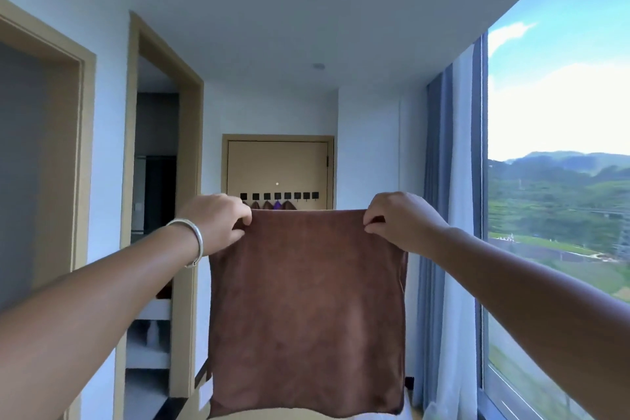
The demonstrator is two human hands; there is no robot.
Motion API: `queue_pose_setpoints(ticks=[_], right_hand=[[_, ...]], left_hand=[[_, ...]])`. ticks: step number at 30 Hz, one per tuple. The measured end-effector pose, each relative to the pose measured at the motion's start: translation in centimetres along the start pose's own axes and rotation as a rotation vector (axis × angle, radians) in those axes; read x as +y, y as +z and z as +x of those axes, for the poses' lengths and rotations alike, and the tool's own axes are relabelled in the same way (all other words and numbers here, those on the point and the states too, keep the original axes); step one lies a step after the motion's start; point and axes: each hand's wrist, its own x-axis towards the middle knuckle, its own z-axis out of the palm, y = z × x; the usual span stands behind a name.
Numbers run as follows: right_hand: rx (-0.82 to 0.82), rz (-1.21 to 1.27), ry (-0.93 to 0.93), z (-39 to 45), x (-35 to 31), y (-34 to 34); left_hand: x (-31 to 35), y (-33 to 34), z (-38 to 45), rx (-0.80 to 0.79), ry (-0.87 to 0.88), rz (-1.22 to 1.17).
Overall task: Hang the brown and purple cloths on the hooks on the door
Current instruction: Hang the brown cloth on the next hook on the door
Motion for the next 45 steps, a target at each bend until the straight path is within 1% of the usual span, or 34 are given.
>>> queue_pose_setpoints(ticks=[2, 6, 12, 16, 22, 27, 31, 34, 39, 45], right_hand=[[0.015, 0.024, 0.019, 0.6, -0.2, -0.3], [0.01, 0.027, 0.017, 1.2, -0.5, -0.3], [-0.061, -0.089, -0.04, 2.5, 0.1, 1.3], [-0.07, -0.134, -0.037, 4.1, 1.8, 3.6], [-0.095, -0.15, -0.05, 7.7, 6.6, 9.6], [-0.109, -0.132, -0.092, 11.5, 12.2, 14.4], [-0.109, -0.1, -0.18, 14.7, 16.1, 17.9], [-0.099, -0.148, -0.234, 17.4, 19.0, 21.1], [-0.096, -0.126, -0.191, 21.8, 22.7, 27.2], [-0.112, -0.095, -0.168, 27.2, 26.0, 35.5]], left_hand=[[-0.4, -0.3, 0.2, -0.02, -0.024, -0.02], [-1.5, 0.6, 0.2, 0.025, -0.037, -0.055], [-2.2, 4.2, 0.8, 0.066, 0.134, -0.061], [-2.5, 7.5, 2.3, 0.024, 0.196, -0.076], [-2.8, 13.7, 6.5, 0.022, 0.204, -0.105], [-2.7, 18.3, 12.2, 0.074, 0.228, -0.142], [-2.3, 22.2, 16.9, 0.065, 0.253, -0.103], [-2.2, 25.9, 20.3, 0.069, 0.271, -0.062], [-2.5, 32.5, 25.6, 0.001, 0.287, -0.031], [-5.0, 42.3, 31.3, -0.004, 0.314, -0.089]])
